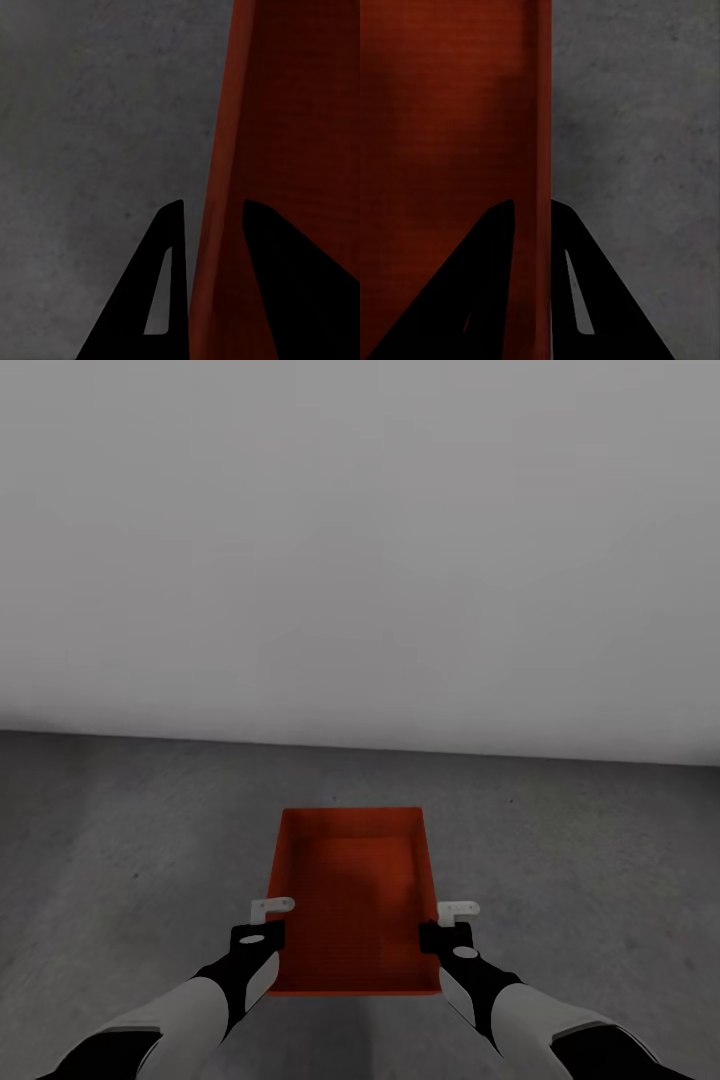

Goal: Move the two storage containers from the living room to the garage. In the garage, place one container on the floor and stack the other container on top of it (either order is fine).

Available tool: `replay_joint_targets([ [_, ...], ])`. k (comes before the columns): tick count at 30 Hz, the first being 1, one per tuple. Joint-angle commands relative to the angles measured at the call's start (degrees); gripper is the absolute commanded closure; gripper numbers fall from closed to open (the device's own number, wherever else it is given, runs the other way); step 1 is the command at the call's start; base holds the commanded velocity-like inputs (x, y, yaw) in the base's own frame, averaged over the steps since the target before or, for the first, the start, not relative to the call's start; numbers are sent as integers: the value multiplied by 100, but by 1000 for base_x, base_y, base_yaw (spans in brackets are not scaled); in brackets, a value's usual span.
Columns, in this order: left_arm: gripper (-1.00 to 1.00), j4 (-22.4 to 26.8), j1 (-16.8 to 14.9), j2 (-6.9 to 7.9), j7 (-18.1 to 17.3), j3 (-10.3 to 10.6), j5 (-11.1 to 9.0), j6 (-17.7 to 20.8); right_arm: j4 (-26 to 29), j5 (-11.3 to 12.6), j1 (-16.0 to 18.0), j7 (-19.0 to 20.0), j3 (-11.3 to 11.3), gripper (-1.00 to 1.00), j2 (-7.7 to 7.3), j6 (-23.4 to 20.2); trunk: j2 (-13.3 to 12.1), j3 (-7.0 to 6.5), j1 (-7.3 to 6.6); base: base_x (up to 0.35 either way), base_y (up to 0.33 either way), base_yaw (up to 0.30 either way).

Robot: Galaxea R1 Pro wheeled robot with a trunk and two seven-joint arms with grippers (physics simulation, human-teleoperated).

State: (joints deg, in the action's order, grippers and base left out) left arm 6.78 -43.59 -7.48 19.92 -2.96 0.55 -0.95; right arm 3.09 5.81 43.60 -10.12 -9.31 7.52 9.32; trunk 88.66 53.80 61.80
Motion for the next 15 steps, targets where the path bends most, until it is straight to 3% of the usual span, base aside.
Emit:
replay_joint_targets([
  [1, 100, -19, 2, 185, 30, -55, -46, -10, 135, 34, 8, -131, 350, 100, -75, 132, 43, 22, 22, 0, 0, 0],
  [6, 100, -16, 2, 185, 30, -55, -46, -10, 134, 34, 8, -135, 351, 100, -75, 132, 244, 112, 132, 0, 0, -30],
  [15, 100, -11, 1, 186, 30, -55, -46, -10, 130, 34, 8, -139, 351, 100, -69, 132, 605, 274, 329, 0, 0, -158],
])
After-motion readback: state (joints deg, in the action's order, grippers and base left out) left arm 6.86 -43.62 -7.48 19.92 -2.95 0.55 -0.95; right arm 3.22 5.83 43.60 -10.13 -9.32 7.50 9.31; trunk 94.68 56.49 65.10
